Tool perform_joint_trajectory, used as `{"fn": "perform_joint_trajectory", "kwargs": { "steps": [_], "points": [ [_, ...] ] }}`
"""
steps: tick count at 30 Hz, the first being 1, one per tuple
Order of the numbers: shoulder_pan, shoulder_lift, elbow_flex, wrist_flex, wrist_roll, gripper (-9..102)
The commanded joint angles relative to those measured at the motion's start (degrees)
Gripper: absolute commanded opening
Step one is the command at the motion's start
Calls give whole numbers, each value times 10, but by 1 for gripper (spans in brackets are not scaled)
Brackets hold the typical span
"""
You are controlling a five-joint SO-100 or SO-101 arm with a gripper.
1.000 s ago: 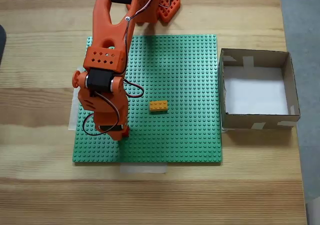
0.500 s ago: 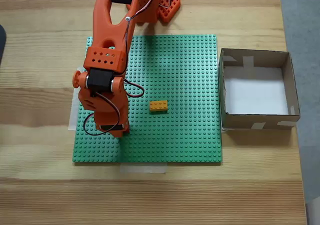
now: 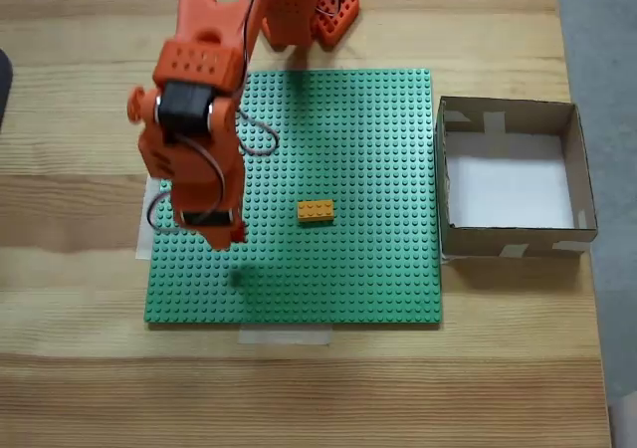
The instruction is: Pick the red lego block and put it in the box.
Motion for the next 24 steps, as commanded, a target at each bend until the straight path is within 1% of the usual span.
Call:
{"fn": "perform_joint_trajectory", "kwargs": {
  "steps": [1, 7, 10, 17, 24],
  "points": [
    [0, 93, 24, -12, 8, 0],
    [-23, 209, 82, -18, 25, -1],
    [-47, 258, 95, -1, 34, -1],
    [-125, 358, 121, 21, 63, -1],
    [-229, 435, 160, 16, 84, -1]
  ]
}}
